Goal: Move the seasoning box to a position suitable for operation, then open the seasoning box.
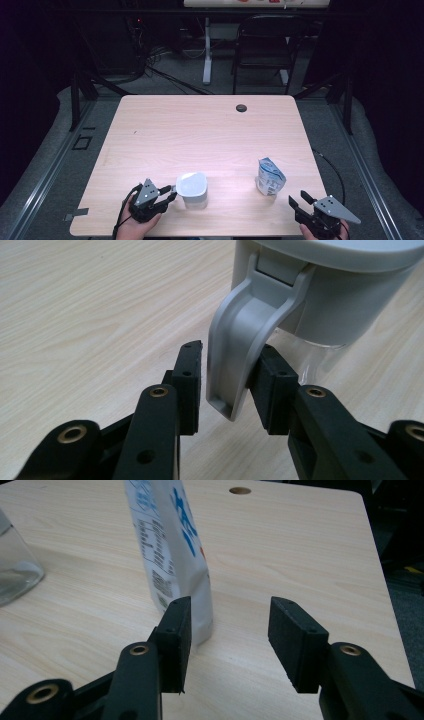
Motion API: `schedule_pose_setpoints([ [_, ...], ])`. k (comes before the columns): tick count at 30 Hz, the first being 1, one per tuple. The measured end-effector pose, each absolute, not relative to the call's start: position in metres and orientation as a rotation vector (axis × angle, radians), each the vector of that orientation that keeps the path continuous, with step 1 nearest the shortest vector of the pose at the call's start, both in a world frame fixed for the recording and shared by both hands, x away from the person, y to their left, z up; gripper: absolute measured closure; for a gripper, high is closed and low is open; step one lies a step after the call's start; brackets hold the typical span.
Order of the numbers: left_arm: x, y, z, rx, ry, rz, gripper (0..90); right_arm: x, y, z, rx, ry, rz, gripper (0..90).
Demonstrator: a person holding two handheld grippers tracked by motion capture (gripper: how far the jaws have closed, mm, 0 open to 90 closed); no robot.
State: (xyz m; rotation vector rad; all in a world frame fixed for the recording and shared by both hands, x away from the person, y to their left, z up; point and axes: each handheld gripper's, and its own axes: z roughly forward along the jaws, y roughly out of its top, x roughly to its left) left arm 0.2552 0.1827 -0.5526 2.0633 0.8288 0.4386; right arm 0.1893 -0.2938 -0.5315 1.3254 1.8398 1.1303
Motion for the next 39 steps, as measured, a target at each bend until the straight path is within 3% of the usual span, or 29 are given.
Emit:
schedule_pose_setpoints([
  [7,0.25,0.192,-0.54,2.018,0.842,0.424,58.1,0.184,-0.281,-0.518,1.256,1.837,1.134,53.7],
  [19,0.252,0.198,-0.512,1.894,0.885,0.459,54.7,0.171,-0.264,-0.503,1.195,1.883,1.163,59.1],
  [30,0.256,0.193,-0.505,1.887,0.926,0.431,60.0,0.174,-0.249,-0.503,1.147,1.938,1.159,59.1],
  [39,0.256,0.188,-0.497,1.936,0.892,0.424,81.5,0.178,-0.241,-0.501,1.12,1.969,1.163,59.8],
])
